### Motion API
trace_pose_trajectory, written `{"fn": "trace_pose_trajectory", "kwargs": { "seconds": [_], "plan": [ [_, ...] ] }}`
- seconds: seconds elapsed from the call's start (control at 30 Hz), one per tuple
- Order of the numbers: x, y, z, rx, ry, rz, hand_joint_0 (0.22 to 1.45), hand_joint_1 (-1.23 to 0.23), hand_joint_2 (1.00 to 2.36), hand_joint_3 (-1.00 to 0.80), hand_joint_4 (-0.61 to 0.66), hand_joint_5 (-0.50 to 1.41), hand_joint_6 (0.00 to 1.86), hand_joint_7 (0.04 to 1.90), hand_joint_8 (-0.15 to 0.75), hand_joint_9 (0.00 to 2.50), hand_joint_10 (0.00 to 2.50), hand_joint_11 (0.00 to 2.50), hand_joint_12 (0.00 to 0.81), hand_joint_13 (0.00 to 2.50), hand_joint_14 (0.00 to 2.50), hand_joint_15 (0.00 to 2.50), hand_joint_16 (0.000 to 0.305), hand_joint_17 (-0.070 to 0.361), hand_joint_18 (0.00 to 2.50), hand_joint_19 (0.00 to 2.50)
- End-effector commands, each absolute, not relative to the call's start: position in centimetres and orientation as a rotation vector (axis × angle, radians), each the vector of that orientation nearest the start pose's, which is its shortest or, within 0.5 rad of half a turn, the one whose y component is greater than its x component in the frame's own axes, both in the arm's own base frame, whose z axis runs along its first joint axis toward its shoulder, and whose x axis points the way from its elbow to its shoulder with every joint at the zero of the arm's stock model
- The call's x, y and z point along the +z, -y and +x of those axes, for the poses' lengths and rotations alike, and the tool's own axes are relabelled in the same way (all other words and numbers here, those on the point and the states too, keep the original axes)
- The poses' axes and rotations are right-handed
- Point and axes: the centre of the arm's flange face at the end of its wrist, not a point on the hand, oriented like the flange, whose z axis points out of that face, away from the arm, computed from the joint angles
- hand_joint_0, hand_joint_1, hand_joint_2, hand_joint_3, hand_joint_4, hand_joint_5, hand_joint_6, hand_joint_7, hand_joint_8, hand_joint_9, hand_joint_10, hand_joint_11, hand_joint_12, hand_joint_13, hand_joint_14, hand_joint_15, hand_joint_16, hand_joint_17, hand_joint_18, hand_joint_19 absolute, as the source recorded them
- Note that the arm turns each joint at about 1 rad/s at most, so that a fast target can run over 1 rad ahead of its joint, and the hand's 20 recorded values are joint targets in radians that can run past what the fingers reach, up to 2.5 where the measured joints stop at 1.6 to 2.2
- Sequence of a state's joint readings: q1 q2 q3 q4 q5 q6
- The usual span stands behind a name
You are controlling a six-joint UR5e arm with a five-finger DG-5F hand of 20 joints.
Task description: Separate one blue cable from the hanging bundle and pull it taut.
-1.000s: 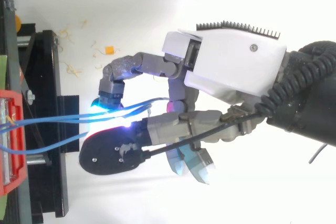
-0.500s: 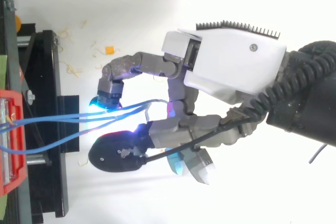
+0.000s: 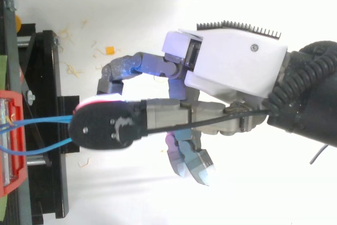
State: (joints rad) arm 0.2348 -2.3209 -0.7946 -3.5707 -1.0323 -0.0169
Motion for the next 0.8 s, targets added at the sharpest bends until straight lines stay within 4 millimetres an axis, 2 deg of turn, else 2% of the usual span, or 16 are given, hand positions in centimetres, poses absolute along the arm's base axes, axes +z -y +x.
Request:
{"fn": "trace_pose_trajectory", "kwargs": {
  "seconds": [0.0,0.1,0.4,0.53,0.57,0.63,0.67,0.73,0.77],
  "plan": [
    [35.83,1.16,74.42,0.663,-1.318,1.469,0.71,-0.59,1.01,-0.37,0.19,0.13,0.51,1.11,0.114,2.14,0.02,0.49,0.272,1.60,0.02,0.65,0.045,0.101,1.19,0.70],
    [35.83,1.15,74.43,0.664,-1.319,1.469,0.72,-0.64,1.02,-0.23,0.19,0.13,0.51,1.12,0.149,2.13,0.02,0.49,0.276,1.60,0.02,0.65,0.046,0.103,1.20,0.70],
    [35.83,1.16,74.42,0.663,-1.318,1.469,0.70,-0.71,1.02,-0.08,0.13,0.14,0.51,1.11,0.202,2.10,0.02,0.52,0.292,1.60,0.02,0.65,0.050,0.113,1.23,0.67],
    [35.83,1.15,74.43,0.665,-1.318,1.470,0.69,-0.78,1.01,-0.09,0.12,0.14,0.51,1.12,0.216,2.10,0.02,0.49,0.303,1.61,0.02,0.64,0.053,0.120,1.26,0.63],
    [35.83,1.26,74.42,0.664,-1.317,1.471,0.67,-0.87,1.01,-0.08,0.14,0.13,0.51,1.13,0.220,2.08,0.02,0.48,0.310,1.61,0.02,0.63,0.056,0.127,1.27,0.62],
    [35.83,1.26,74.42,0.664,-1.317,1.471,0.64,-0.96,1.01,-0.09,0.18,0.13,0.51,1.11,0.226,2.08,0.02,0.46,0.324,1.60,0.02,0.61,0.062,0.140,1.31,0.58],
    [35.83,1.26,74.42,0.663,-1.318,1.470,0.61,-0.95,1.01,-0.13,0.24,0.12,0.51,1.12,0.238,2.05,0.02,0.42,0.335,1.60,0.02,0.61,0.066,0.150,1.32,0.57],
    [35.83,1.26,74.42,0.664,-1.317,1.471,0.56,-0.89,1.01,-0.23,0.24,0.12,0.51,1.11,0.232,2.06,0.02,0.41,0.330,1.60,0.02,0.60,0.069,0.156,1.33,0.57],
    [35.83,1.26,74.42,0.664,-1.317,1.471,0.52,-0.84,1.01,-0.35,0.25,0.12,0.51,1.10,0.234,2.06,0.02,0.40,0.326,1.60,0.02,0.60,0.070,0.157,1.33,0.57]
  ]
}}
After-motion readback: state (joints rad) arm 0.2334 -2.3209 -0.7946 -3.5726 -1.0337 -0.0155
